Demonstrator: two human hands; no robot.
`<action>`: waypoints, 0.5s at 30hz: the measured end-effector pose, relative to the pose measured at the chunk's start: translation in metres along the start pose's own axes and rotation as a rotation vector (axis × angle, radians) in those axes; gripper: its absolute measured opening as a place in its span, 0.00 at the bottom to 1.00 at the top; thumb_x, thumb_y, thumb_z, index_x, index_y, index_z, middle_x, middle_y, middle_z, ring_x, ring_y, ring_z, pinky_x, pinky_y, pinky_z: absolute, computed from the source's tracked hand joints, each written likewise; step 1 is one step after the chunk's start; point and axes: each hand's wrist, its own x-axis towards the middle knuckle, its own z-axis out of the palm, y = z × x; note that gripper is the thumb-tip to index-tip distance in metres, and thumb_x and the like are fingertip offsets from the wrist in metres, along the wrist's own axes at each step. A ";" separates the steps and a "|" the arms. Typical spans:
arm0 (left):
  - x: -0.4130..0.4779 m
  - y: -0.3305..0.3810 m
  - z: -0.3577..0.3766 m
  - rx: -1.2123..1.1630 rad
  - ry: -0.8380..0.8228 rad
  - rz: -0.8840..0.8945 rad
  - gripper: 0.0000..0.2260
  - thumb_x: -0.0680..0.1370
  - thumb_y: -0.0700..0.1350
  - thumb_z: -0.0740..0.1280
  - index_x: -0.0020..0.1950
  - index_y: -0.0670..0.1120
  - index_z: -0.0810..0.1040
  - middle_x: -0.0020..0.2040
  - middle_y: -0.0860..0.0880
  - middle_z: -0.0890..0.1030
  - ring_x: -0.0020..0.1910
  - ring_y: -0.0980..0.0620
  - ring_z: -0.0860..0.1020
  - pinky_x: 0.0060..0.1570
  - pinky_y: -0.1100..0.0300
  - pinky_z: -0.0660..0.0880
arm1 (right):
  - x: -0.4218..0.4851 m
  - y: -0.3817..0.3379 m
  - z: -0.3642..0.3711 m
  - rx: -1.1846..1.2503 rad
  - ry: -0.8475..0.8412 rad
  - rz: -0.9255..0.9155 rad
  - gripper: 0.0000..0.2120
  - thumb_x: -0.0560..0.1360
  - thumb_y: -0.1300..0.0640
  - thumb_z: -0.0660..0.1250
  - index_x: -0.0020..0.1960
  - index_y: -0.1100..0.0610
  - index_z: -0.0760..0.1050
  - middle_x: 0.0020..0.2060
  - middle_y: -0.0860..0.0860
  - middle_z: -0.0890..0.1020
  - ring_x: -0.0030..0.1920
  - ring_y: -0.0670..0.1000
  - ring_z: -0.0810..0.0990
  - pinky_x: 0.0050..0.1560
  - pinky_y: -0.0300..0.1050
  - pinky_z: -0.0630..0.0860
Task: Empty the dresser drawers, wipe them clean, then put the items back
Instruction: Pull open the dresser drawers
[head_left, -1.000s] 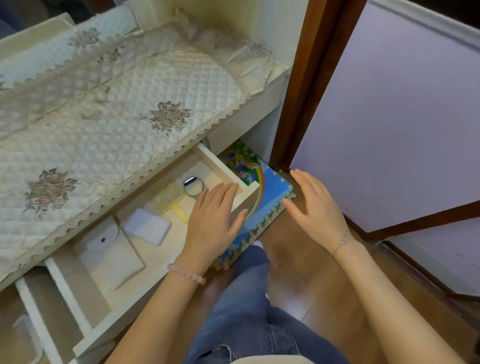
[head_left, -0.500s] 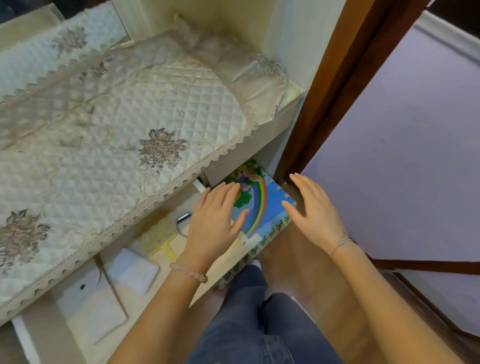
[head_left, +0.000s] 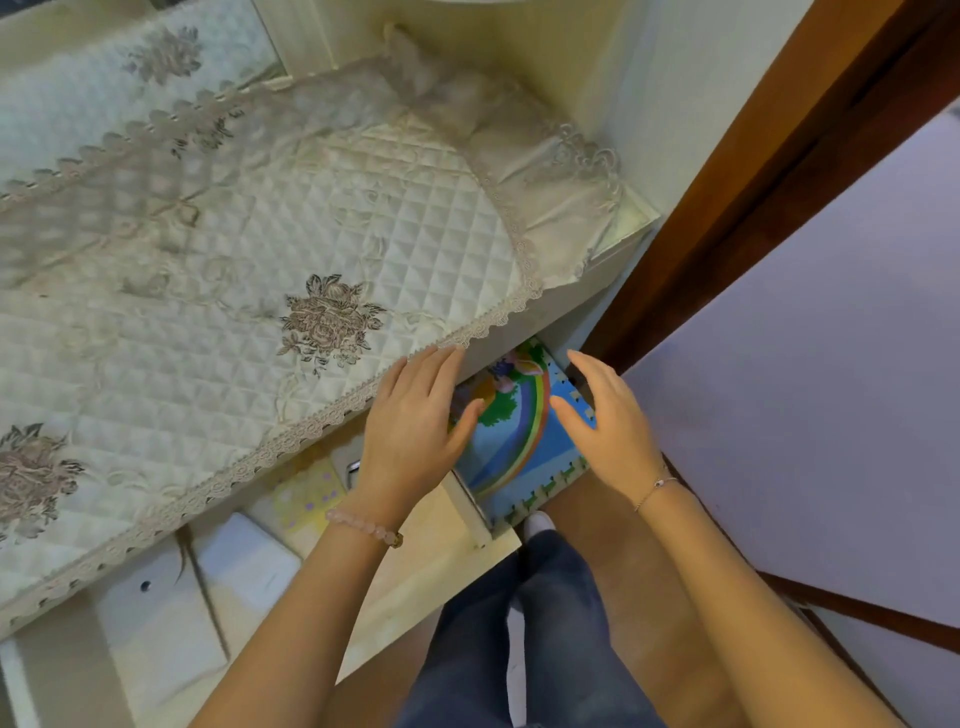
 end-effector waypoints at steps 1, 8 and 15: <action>0.007 -0.003 0.002 0.002 0.001 -0.004 0.22 0.78 0.51 0.61 0.69 0.41 0.69 0.66 0.44 0.74 0.67 0.44 0.70 0.68 0.48 0.62 | 0.005 0.002 0.003 0.064 -0.024 0.033 0.25 0.78 0.49 0.61 0.72 0.54 0.61 0.70 0.50 0.68 0.70 0.50 0.65 0.69 0.49 0.65; 0.057 -0.021 0.028 0.008 -0.064 0.014 0.24 0.79 0.51 0.60 0.71 0.41 0.65 0.70 0.43 0.68 0.71 0.44 0.64 0.71 0.49 0.57 | 0.050 0.034 0.044 0.716 -0.110 0.518 0.21 0.79 0.52 0.59 0.71 0.54 0.65 0.68 0.51 0.69 0.68 0.49 0.67 0.66 0.44 0.66; 0.073 -0.036 0.052 0.010 -0.050 0.067 0.25 0.78 0.54 0.56 0.71 0.42 0.66 0.71 0.44 0.68 0.71 0.44 0.63 0.71 0.49 0.57 | 0.105 0.068 0.097 1.513 -0.137 0.928 0.26 0.78 0.42 0.56 0.70 0.55 0.66 0.68 0.52 0.71 0.68 0.53 0.69 0.63 0.52 0.69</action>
